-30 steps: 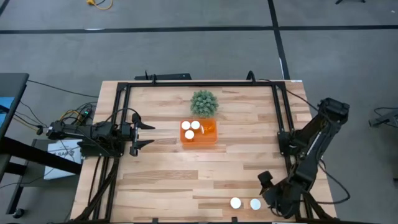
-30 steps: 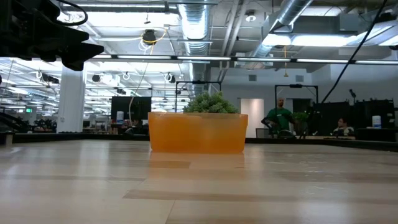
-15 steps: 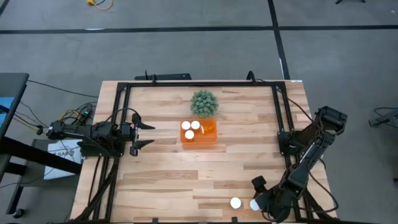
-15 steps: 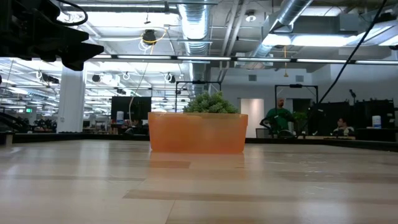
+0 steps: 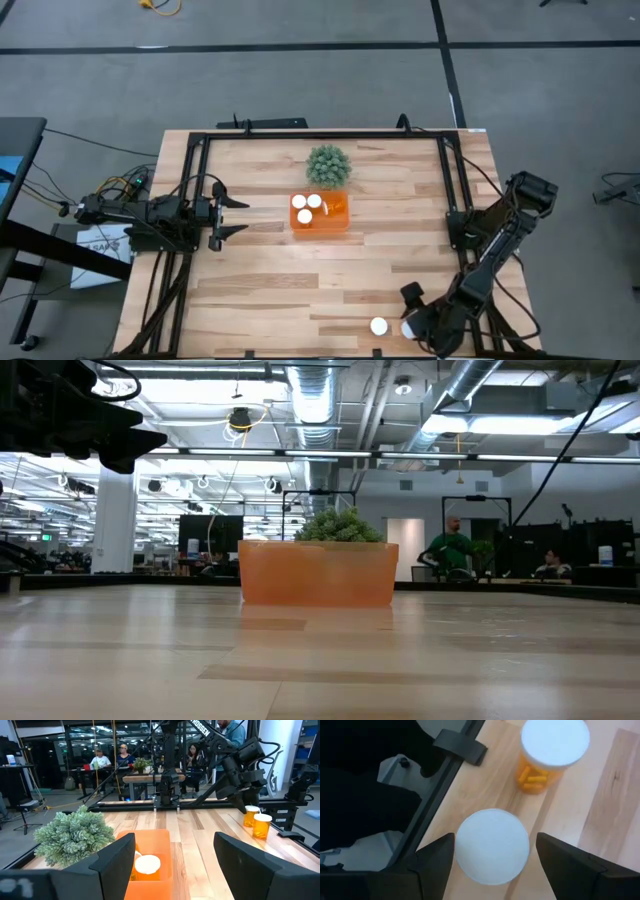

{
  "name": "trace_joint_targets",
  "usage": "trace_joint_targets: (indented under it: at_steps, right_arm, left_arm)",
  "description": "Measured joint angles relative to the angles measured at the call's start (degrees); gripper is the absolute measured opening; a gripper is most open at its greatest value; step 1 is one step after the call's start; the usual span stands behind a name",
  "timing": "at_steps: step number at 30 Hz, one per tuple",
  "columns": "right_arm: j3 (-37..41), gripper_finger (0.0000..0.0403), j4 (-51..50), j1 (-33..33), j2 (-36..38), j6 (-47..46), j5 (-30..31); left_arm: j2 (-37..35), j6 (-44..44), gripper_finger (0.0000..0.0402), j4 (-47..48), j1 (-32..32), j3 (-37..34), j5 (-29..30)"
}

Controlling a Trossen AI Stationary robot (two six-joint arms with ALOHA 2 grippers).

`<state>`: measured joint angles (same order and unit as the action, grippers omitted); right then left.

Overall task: Pick and place pill bottles into a basket
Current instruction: Put the orange pill bottle into the orange bin

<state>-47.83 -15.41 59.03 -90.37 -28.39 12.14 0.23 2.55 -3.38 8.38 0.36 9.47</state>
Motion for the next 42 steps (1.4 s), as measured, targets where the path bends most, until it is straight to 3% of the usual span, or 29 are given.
trace_joint_targets:
  at_steps: [9, 17, 25, 31, 42]
  right_arm:
    - [0.0, 0.0268, 0.1, -1.0, 0.0, 0.5, -0.2]
    - [0.0, 0.0193, 0.2, -1.0, 0.0, 2.0, -0.2]
    - [0.0, 0.0202, -1.8, -1.9, 1.1, 4.9, -0.3]
    - [0.0, 0.0194, -5.5, -3.8, 7.2, 6.7, -0.2]
    - [0.0, 0.02, -12.1, -12.3, 26.2, 15.7, 3.1]
  left_arm:
    - [0.0, 0.0, 0.0261, 0.0, 0.0, 0.0, 0.0]
    - [0.0, 0.0, 0.0261, 0.0, 0.0, 0.0, 0.0]
    - [0.0, 0.0, 0.0261, 0.0, 0.0, 0.0, -0.1]
    - [0.0, 0.0, 0.0261, 0.0, 0.0, 0.0, -0.1]
    - [0.0, 0.0, 0.0261, 0.0, 0.0, 0.0, -0.1]
